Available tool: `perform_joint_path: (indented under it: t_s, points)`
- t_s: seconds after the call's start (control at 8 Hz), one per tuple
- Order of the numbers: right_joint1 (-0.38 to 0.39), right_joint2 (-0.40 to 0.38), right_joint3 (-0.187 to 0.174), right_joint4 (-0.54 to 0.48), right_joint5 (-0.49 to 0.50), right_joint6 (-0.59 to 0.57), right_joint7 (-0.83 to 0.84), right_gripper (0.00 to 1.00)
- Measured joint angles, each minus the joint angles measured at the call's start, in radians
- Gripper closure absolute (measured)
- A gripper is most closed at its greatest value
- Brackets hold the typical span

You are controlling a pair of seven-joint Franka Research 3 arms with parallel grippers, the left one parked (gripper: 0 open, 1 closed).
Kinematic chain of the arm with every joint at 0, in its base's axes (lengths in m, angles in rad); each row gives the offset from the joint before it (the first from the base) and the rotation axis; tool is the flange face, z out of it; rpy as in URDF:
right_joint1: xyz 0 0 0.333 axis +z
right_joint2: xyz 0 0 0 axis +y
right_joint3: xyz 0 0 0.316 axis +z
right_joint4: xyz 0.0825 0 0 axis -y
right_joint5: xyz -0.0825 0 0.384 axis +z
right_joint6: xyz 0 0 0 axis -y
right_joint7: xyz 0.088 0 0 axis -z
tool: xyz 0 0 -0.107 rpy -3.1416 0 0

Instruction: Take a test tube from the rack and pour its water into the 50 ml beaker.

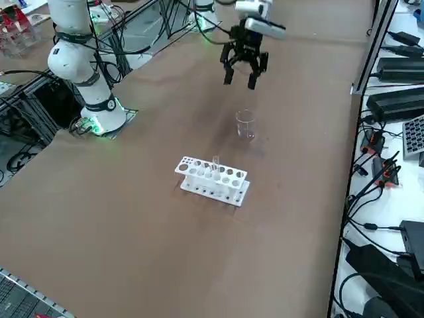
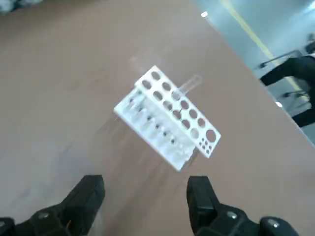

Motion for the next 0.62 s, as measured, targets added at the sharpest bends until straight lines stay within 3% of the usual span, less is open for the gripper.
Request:
perform_joint_path:
  t_s: [0.62]
  points:
    - [-0.008, 0.125, -0.014, -0.009, -0.269, -0.028, 0.436, 0.02]
